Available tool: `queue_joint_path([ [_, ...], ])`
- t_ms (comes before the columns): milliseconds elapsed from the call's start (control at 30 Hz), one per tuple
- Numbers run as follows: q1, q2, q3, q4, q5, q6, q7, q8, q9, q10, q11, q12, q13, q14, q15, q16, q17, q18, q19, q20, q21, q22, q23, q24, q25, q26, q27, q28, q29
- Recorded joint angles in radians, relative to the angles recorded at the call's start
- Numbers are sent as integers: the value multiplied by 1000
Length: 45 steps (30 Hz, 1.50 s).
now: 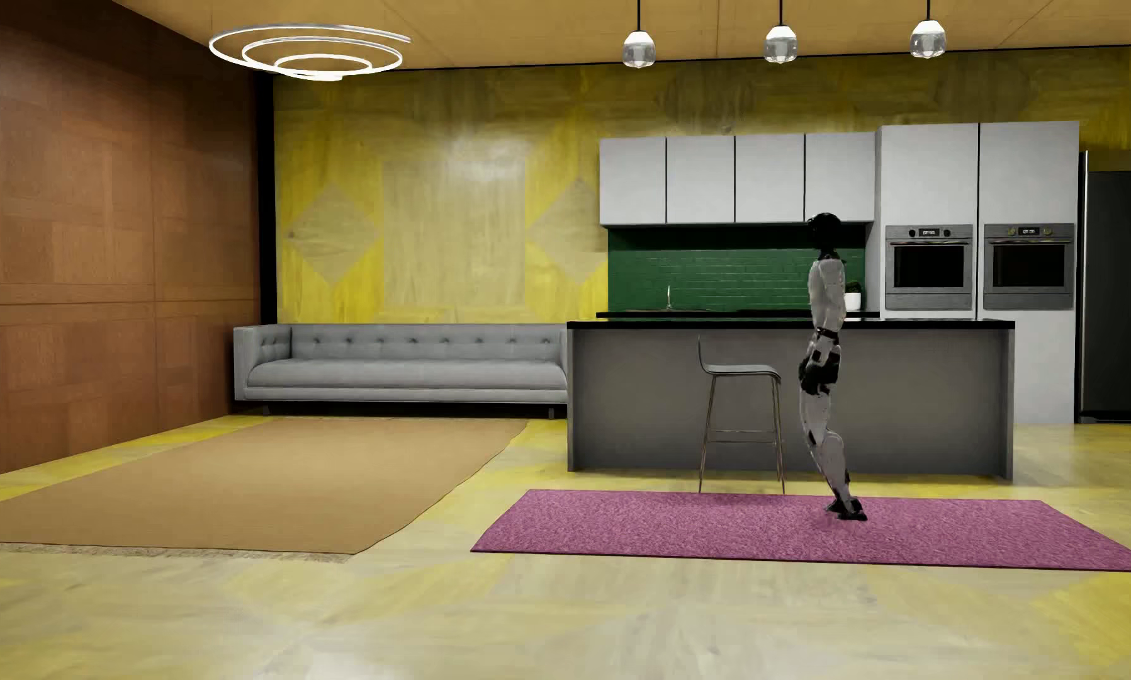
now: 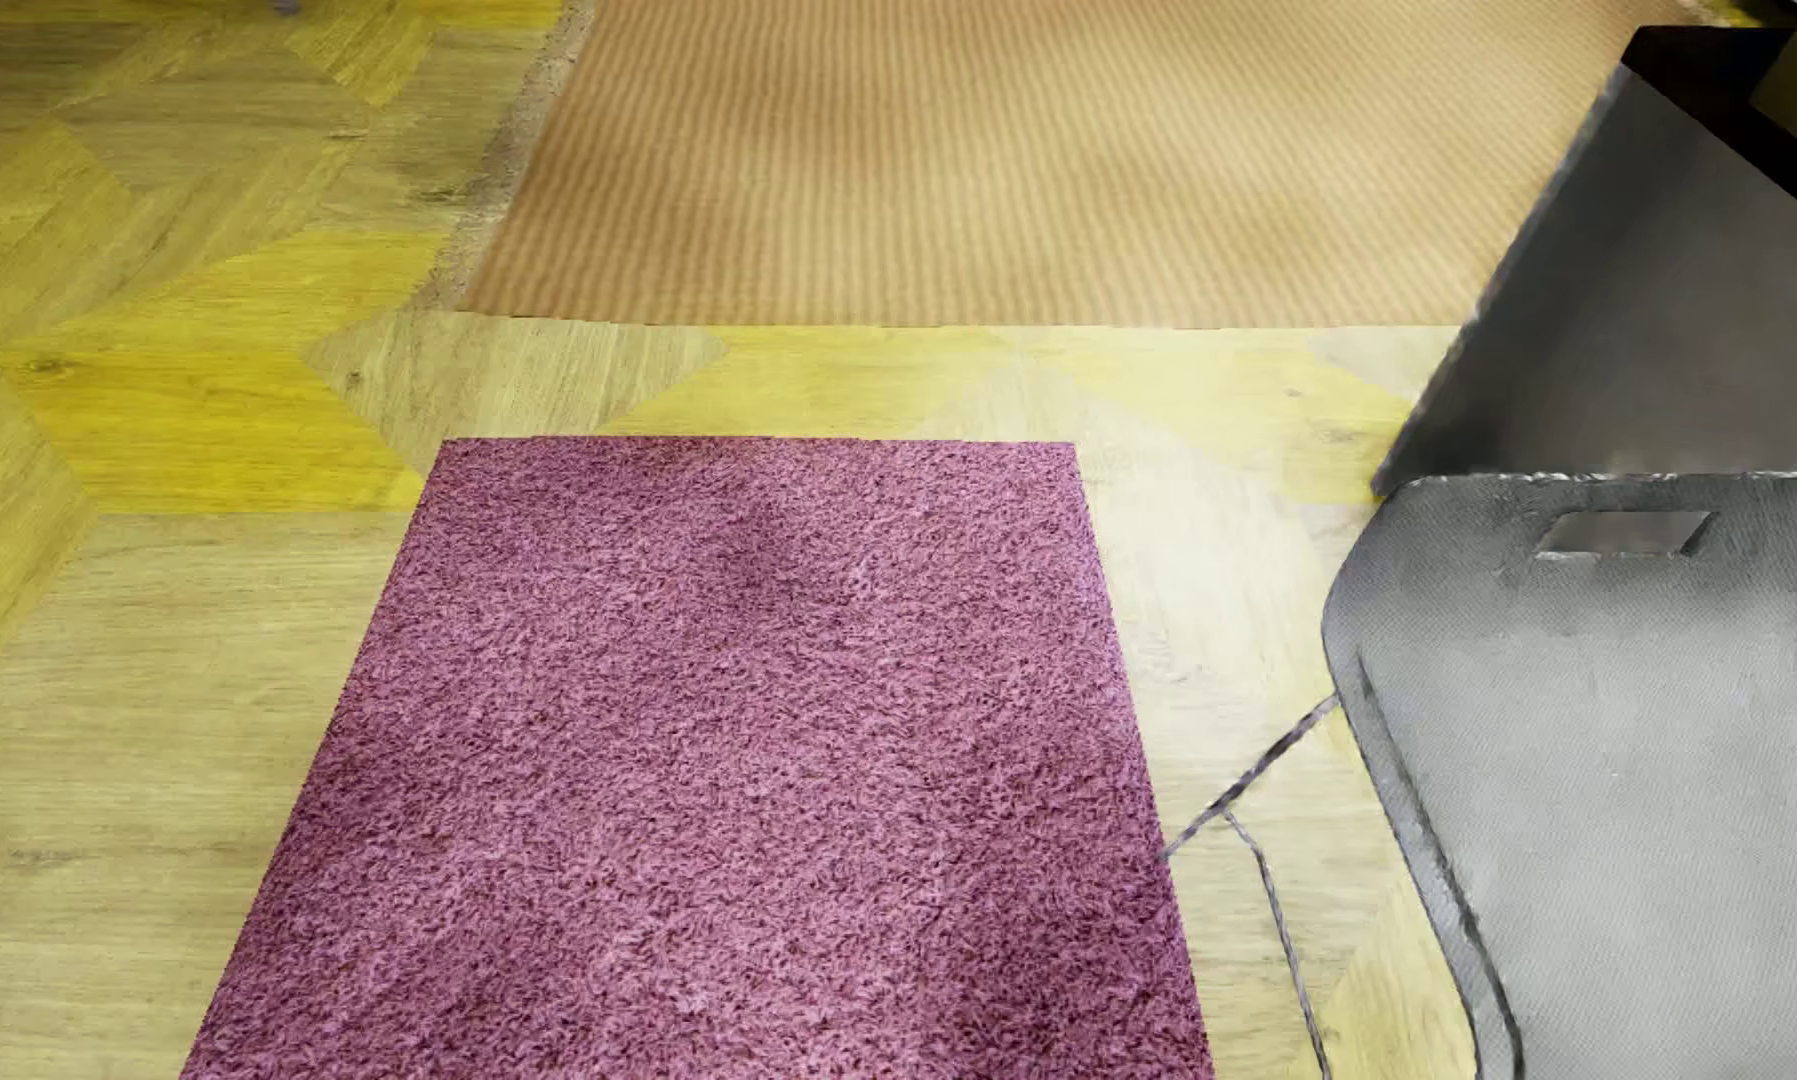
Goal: Move towards the sofa
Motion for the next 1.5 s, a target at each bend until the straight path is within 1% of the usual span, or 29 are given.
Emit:
queue_joint_path([
  [33, -27, -25, -26, 4, 10, 1, 0, 0, -4, 23, 14, 6, -8, -24, 16, 3, 3, 0, 0, 67, 5, 13, 2, 0, 0, 0, 0, 0, 0],
  [67, 12, -16, 31, 6, 25, 15, 0, 0, -18, -65, 26, 38, 13, -75, 9, -2, -1, 0, 0, 96, 2, 9, -8, 0, 0, 0, 0, 0, 0],
  [100, -41, -22, -5, -2, 18, 3, 0, 0, -2, 266, 36, 34, 0, -201, 21, 5, -5, 0, 0, 74, 5, 5, -17, 0, 0, 0, 0, 0, 0],
  [167, -156, 15, 11, 13, 34, 13, 0, 0, 23, 455, 37, 55, 0, -217, -42, 7, -13, 0, 0, 75, -17, -4, -61, 0, 0, 0, 0, 0, 0],
  [233, -269, 88, 37, 28, 32, 25, 0, 0, 76, 688, 43, 67, -38, -178, -84, -14, -38, 0, 0, 84, 35, 21, -71, 0, 0, 0, 0, 0, 0],
  [300, -387, 117, 137, 31, 5, 0, 0, 0, 55, 689, 14, 102, -70, -168, -142, -8, -25, 0, 0, 79, 17, 17, -60, 0, 0, 0, 0, 0, 0],
  [467, -583, 335, 224, 54, -23, -5, 0, 0, 73, 417, -66, 147, -134, 35, -341, 0, -34, 0, 0, 89, -31, 91, -117, 0, 0, 0, 0, 0, 0],
  [533, -625, 395, 260, 62, -37, -5, 0, 0, 81, 392, -65, 152, -152, 25, -355, 1, -38, 0, 0, 99, -32, 108, -107, 0, 0, 0, 0, 0, 0],
  [600, -661, 435, 309, 58, -71, -21, 0, 0, 78, 526, -41, 156, -142, 31, -290, 13, -35, 0, 0, 84, 5, 108, -73, 0, 0, 0, 0, 0, 0],
  [633, -668, 430, 321, 39, -104, -48, 0, 0, 75, 590, 6, 145, -123, 6, -199, 14, -17, 0, 0, 58, 5, 128, -34, 0, 0, 0, 0, 0, 0],
  [700, -591, 370, 300, 12, -129, -46, 0, 0, 60, 656, 235, 138, -40, -80, 100, 9, -7, 0, 0, 93, -1, 126, -28, 0, 0, 0, 0, 0, 0],
  [733, -536, 292, 244, -18, -133, -46, 0, 0, 71, 648, 416, 126, -28, -115, 226, 3, -15, 0, 0, 116, 42, 122, -19, 0, 0, 0, 0, 0, 0],
  [800, -404, 59, 176, -38, -129, -28, 0, 0, 78, 603, 808, 98, 7, -178, 222, -3, -26, 0, 0, 121, 75, 63, -2, 0, 0, 0, 0, 0, 0],
  [833, -323, -44, 95, -38, -101, -7, 0, 0, 90, 550, 878, 82, 32, -180, 219, -7, -18, 0, 0, 140, 24, 20, 7, 0, 0, 0, 0, 0, 0],
  [867, -243, -146, 30, -36, -88, 10, 0, 0, 90, 490, 851, 63, 64, -186, 223, -1, -29, 0, 0, 132, 3, -24, -12, 0, 0, 0, 0, 0, 0],
  [967, 33, -302, -123, -3, -57, 49, 0, 0, 100, 321, 346, 36, 109, -223, 440, 20, -50, 0, 0, 183, 50, -136, 13, 0, 0, 0, 0, 0, 0],
  [1000, 96, -337, -158, 0, -60, 50, 0, 0, 91, 288, 168, 16, 129, -263, 375, 31, -56, 0, 0, 186, 46, -164, 5, 0, 0, 0, 0, 0, 0],
  [1067, 208, -374, -179, -2, -58, 54, 0, 0, 70, 264, -21, -30, 150, -343, -79, 48, -51, 0, 0, 194, 52, -179, 36, 0, 0, 0, 0, 0, 0],
  [1100, 234, -397, -210, 1, -69, 56, 0, 0, 66, 279, -9, -38, 154, -358, -130, 41, -51, 0, 0, 219, 73, -169, 43, 0, 0, 0, 0, 0, 0],
  [1133, 266, -415, -229, 14, -53, 67, 0, 0, 74, 311, 11, -38, 158, -336, 49, 36, -47, 0, 0, 229, 87, -150, 55, 0, 0, 0, 0, 0, 0],
  [1167, 275, -460, -240, 33, -39, 88, 0, 0, 68, 358, 92, -30, 163, -251, 287, 20, -46, 0, 0, 246, 90, -124, 56, 0, 0, 0, 0, 0, 0],
  [1200, 268, -461, -248, 68, -12, 119, 0, 0, 74, 460, 179, -3, 156, -100, 399, -2, -44, 0, 0, 257, 104, -90, 72, 0, 0, 0, 0, 0, 0],
  [1233, 232, -409, -224, 90, 19, 134, 0, 0, 72, 626, 217, 29, 156, 103, 397, -17, -46, 0, 0, 238, 109, -53, 83, 0, 0, 0, 0, 0, 0],
  [1267, 132, -364, -193, 103, 50, 133, 0, 0, 64, 832, 242, 60, 156, 230, 380, -24, -37, 0, 0, 223, 77, -38, 86, 0, 0, 0, 0, 0, 0],
  [1300, 40, -283, -158, 124, 74, 141, 0, 0, 76, 1034, 232, 78, 141, 154, 329, -22, -46, 0, 0, 177, 79, -24, 59, 0, 0, 0, 0, 0, 0],
  [1333, -50, -183, -106, 132, 72, 133, 0, 0, 87, 1149, 201, 98, 121, -13, 254, -22, -47, 0, 0, 156, 70, -20, 43, 0, 0, 0, 0, 0, 0],
  [1400, -233, -15, 23, 114, 41, 74, 0, 0, 78, 1129, 124, 137, 51, -175, 113, -12, -50, 0, 0, 159, 76, 15, 10, 0, 0, 0, 0, 0, 0],
  [1433, -280, 88, 83, 115, 25, 55, 0, 0, 79, 1001, 69, 165, 13, -181, 30, -4, -70, 0, 0, 145, 111, 11, -27, 0, 0, 0, 0, 0, 0],
  [1500, -358, 252, 155, 122, -10, 21, 0, 0, 75, 668, -16, 196, -55, -117, -118, 15, -85, 0, 0, 157, 65, 35, -67, 0, 0, 0, 0, 0, 0],
])
